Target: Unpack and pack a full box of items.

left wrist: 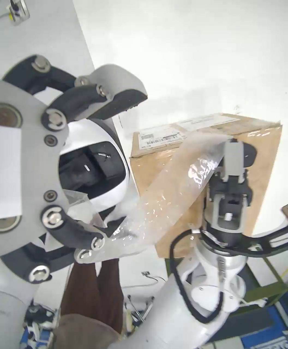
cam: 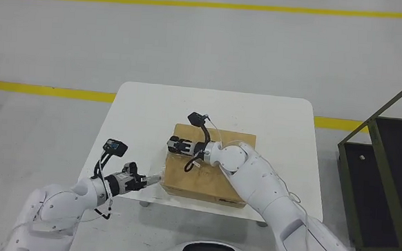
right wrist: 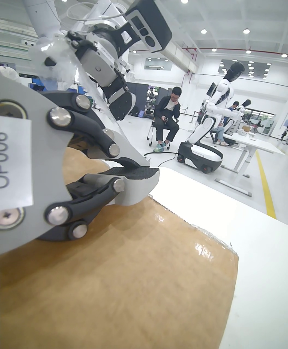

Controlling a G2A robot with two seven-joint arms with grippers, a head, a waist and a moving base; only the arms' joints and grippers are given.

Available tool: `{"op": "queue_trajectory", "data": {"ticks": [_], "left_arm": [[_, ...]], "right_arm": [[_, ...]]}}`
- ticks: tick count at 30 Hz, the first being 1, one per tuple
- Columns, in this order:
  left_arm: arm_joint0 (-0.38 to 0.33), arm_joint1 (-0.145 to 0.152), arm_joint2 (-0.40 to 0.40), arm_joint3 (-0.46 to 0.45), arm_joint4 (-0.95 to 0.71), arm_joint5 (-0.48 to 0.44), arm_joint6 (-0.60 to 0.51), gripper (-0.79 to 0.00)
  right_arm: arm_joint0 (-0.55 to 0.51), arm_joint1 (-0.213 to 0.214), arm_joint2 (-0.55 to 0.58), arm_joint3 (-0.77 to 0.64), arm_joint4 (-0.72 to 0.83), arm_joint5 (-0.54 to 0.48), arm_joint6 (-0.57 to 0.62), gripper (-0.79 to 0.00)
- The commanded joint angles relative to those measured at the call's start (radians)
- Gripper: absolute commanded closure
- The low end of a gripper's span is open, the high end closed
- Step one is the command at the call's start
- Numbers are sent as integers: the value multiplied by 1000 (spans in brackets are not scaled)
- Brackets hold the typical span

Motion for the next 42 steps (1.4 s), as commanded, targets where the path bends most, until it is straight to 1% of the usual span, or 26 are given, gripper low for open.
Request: {"op": "queue_trajectory", "data": {"ticks": [1, 3, 6, 7, 10, 11, 12, 14, 15, 18, 21, 25, 28, 34, 41, 42], "left_arm": [[9, 5, 11, -9, 122, -39, 15, -785], [11, 11, 23, -30, 292, -66, 46, -785], [25, 12, 47, -41, 419, -67, 116, -785], [24, 14, 48, -45, 486, -66, 134, -785], [30, 16, 68, -50, 665, -21, 206, -785], [34, 16, 77, -53, 737, -4, 243, -785], [35, 18, 86, -64, 847, 8, 292, -785], [56, 21, 122, -70, 1050, 22, 419, -785], [70, 22, 137, -61, 1119, 43, 472, -785], [96, 21, 171, -41, 1269, 108, 600, -785], [115, 21, 203, -4, 1426, 169, 694, -785], [124, 16, 235, 51, 1547, 263, 780, -785], [127, 9, 248, 77, 1523, 312, 816, -785], [127, 9, 248, 77, 1523, 312, 816, -785], [127, 9, 248, 77, 1523, 312, 816, -785], [127, 10, 249, 83, 1542, 305, 821, -785]], "right_arm": [[-1, -1, 2, -2, -2, -1, 0, 0], [-1, -2, 4, -2, -4, -3, 0, 0], [-2, -4, 7, -2, -9, -3, -1, 0], [-3, -4, 8, -2, -10, -3, -1, 0], [-5, -6, 11, -3, -11, -5, 0, 0], [-5, -7, 12, -4, -12, -5, 0, 0], [-4, -7, 14, -5, -13, -6, 0, 0], [-3, -8, 16, -8, -15, -8, 1, 0], [-3, -9, 17, -8, -16, -10, 1, 0], [-3, -10, 21, -10, -17, -14, 3, 0], [-5, -11, 25, -14, -18, -20, 3, 0], [-8, -10, 33, -17, -19, -49, -6, 0], [-11, -8, 42, -23, -20, -68, -14, 0], [-14, 3, 67, -26, -24, -84, -10, 0], [-25, 15, 88, -53, -38, -77, -12, 0], [-27, 16, 90, -57, -40, -76, -11, 0]]}}
